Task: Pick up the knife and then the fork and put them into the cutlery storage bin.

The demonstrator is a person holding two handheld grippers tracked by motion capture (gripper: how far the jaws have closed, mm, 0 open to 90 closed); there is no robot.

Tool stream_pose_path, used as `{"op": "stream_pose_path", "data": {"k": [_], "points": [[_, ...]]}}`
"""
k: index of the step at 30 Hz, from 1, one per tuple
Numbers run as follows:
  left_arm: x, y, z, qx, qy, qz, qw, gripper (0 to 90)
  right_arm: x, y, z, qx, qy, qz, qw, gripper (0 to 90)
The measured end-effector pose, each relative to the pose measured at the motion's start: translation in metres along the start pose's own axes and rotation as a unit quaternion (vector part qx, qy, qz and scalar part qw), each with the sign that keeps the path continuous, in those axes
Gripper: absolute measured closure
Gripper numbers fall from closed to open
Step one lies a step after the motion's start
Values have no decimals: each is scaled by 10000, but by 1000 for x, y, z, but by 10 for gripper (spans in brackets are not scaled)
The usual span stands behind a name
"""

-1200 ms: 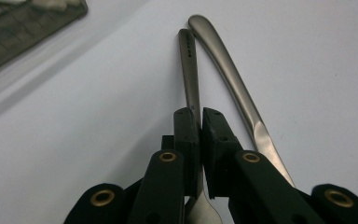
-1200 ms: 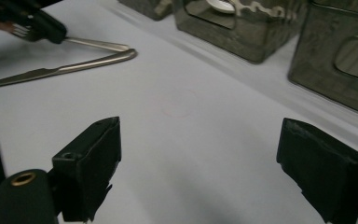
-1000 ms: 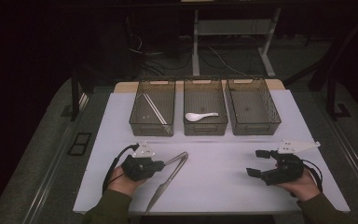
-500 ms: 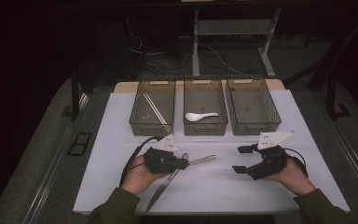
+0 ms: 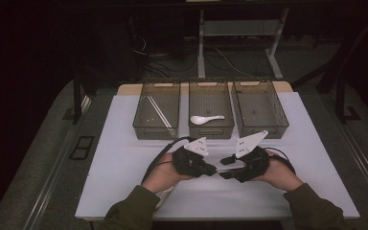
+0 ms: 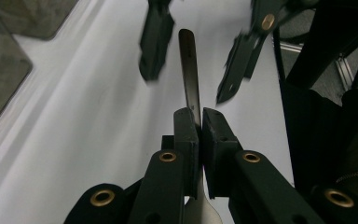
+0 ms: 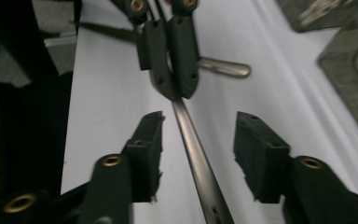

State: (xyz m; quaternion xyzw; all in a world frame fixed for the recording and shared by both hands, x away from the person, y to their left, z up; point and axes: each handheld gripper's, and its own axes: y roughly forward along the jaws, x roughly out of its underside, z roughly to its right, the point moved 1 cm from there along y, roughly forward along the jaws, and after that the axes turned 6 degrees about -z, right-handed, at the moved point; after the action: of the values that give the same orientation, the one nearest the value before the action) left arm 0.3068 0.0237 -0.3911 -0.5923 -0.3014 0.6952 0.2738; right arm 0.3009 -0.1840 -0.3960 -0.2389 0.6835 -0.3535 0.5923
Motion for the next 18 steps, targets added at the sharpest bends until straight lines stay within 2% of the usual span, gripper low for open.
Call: {"op": "stream_pose_path", "data": {"k": [1,6,9,12,15,18], "points": [[-1,0,0,14,37,0,10000,844,0,1,2,-8,-181,-92,9998,562],[-1,0,-1,44,73,13,10000,843,1,7,-1,-8,-358,-338,9988,643],[-1,2,1,88,72,-31,9999,843,0,10,-1,11,-505,-382,9980,680],[-2,5,1,114,165,-71,9998,843,-1,12,-3,33,-634,-450,9970,723],[-3,6,1,131,246,-109,9996,843,-2,14,-5,45,-702,-498,9963,773],[-3,5,1,192,272,-42,9994,843,-1,14,-7,-45,-705,-547,9960,799]]}}
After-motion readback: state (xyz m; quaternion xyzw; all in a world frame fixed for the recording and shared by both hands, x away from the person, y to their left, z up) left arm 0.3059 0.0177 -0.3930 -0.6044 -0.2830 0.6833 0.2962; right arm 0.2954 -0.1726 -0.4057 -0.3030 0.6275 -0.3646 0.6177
